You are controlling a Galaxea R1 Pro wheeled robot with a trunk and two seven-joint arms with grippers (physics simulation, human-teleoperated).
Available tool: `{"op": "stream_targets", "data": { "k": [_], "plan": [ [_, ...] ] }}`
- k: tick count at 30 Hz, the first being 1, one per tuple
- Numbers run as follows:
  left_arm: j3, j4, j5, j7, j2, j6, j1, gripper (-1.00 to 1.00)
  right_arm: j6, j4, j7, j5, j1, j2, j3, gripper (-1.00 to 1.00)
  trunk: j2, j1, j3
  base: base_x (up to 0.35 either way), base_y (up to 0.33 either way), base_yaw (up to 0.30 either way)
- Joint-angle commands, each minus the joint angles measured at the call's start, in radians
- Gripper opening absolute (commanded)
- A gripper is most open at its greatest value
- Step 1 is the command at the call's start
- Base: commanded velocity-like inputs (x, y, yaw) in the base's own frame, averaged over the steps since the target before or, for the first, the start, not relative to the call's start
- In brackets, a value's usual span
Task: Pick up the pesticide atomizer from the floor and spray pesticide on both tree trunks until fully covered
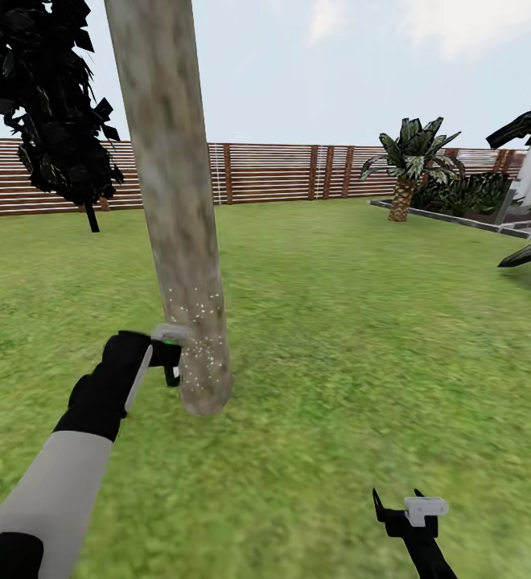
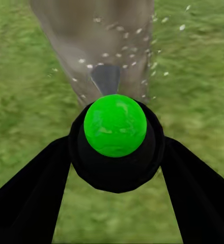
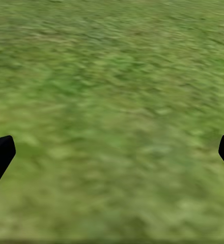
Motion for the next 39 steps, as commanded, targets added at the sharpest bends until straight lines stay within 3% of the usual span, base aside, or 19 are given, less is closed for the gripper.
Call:
{"op": "stream_targets", "data": {
  "k": [1,3,6,12,14,17,19,21,22,24,26,28,32,36,39],
  "plan": [
    [-0.001,0.002,0.006,-0.001,0.011,0.000,0.001,-1.00,0.000,0.000,0.000,0.000,0.000,0.000,0.000,1.00,0.000,0.000,0.000,0.000,0.000,0.000],
    [-0.005,0.006,0.005,-0.001,0.016,-0.001,0.004,-1.00,0.000,0.000,0.000,0.000,0.000,0.000,0.000,1.00,0.000,0.000,0.000,0.000,0.000,0.000],
    [-0.009,0.033,0.007,-0.001,0.002,-0.003,0.009,-1.00,0.000,0.000,0.000,0.000,0.000,0.000,0.001,1.00,0.000,0.000,0.000,0.000,0.000,0.000],
    [-0.011,0.073,0.007,0.002,-0.111,-0.007,0.021,-1.00,0.000,0.000,0.000,0.000,0.000,0.000,0.000,1.00,0.000,0.000,0.000,0.000,0.000,0.000],
    [-0.010,0.081,0.005,0.004,-0.119,-0.013,0.041,-1.00,0.000,0.000,0.000,0.000,0.000,0.000,0.000,1.00,0.000,0.000,0.000,0.000,0.000,0.000],
    [-0.001,0.110,0.002,0.007,-0.100,-0.018,0.069,-1.00,0.000,0.000,0.000,0.000,0.000,0.000,0.001,1.00,0.000,0.000,0.000,0.000,0.000,0.000],
    [0.012,0.124,0.000,0.007,-0.059,-0.019,0.089,-1.00,0.000,0.000,0.000,0.000,0.000,0.000,0.001,1.00,0.000,0.000,0.000,0.000,0.000,0.000],
    [0.018,0.147,0.002,0.003,-0.004,-0.021,0.097,-1.00,0.000,0.000,0.000,0.000,0.000,0.000,0.001,1.00,0.000,0.000,0.000,0.000,0.000,0.000],
    [0.021,0.176,0.003,0.002,0.036,-0.027,0.100,-1.00,0.000,0.000,0.000,0.000,0.000,0.000,0.001,1.00,0.000,0.000,0.000,0.000,0.000,0.000],
    [0.022,0.237,0.003,0.002,0.069,-0.067,0.101,-1.00,0.000,0.000,0.000,0.000,0.000,0.000,0.001,1.00,0.000,0.000,0.000,0.000,0.000,0.000],
    [0.022,0.293,0.003,0.006,0.075,-0.122,0.102,-1.00,0.000,0.000,0.000,0.000,0.000,0.000,0.001,1.00,0.000,0.000,0.000,0.000,0.000,0.000],
    [0.024,0.412,0.004,0.013,0.068,-0.255,0.102,-1.00,0.000,0.000,0.000,0.000,0.000,0.000,0.001,1.00,0.000,0.000,0.000,0.000,0.000,0.000],
    [0.040,0.483,0.013,0.017,0.050,-0.366,0.102,-1.00,0.000,0.000,0.000,0.000,0.000,0.001,0.001,1.00,0.000,0.000,0.000,0.000,0.000,0.000],
    [0.139,0.493,0.040,0.049,0.033,-0.395,0.102,-1.00,0.000,0.000,0.000,0.000,0.000,0.001,0.001,1.00,0.000,0.000,0.000,0.000,0.000,0.043],
    [0.172,0.517,0.046,0.123,0.031,-0.405,0.102,-1.00,0.001,0.000,0.000,0.000,0.000,0.001,0.001,1.00,0.000,0.000,0.000,0.000,0.000,0.231]
  ]
}}
